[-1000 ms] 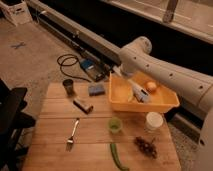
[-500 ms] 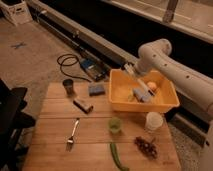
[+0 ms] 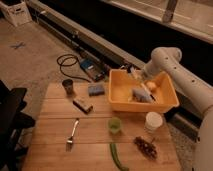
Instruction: Wipe tray with brush
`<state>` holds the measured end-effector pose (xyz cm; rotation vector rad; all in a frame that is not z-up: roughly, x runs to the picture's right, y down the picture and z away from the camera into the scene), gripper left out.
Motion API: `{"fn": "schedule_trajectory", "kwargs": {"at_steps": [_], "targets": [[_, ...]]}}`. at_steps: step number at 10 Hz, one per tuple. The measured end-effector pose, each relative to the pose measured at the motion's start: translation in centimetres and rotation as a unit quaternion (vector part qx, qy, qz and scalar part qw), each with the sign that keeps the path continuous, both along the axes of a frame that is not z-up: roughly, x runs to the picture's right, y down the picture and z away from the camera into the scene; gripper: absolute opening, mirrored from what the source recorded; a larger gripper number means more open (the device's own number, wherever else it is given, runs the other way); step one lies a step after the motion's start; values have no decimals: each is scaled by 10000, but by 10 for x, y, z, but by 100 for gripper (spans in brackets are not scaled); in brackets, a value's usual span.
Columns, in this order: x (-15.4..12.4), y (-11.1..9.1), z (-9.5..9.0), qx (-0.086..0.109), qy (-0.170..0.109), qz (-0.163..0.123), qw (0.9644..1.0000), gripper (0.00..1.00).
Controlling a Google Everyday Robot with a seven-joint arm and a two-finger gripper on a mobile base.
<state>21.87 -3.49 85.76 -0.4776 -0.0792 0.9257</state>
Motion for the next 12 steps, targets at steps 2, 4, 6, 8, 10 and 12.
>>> {"fn": "schedule_trajectory", "kwargs": {"at_steps": [2,4,6,8,10,12], "targets": [[-1,18,20,-248,-140,26,9996,0],[-4,26,26,-442,-110,-142,9989,0],[-15,31,28,-663,1,-511,9965,0],[-12,33,25,-752,205,-942,9925,0],[-16,34,24,-757,337,-1297,9881,0],[-16,36,23,-687,816,-1837,9772,0]]}}
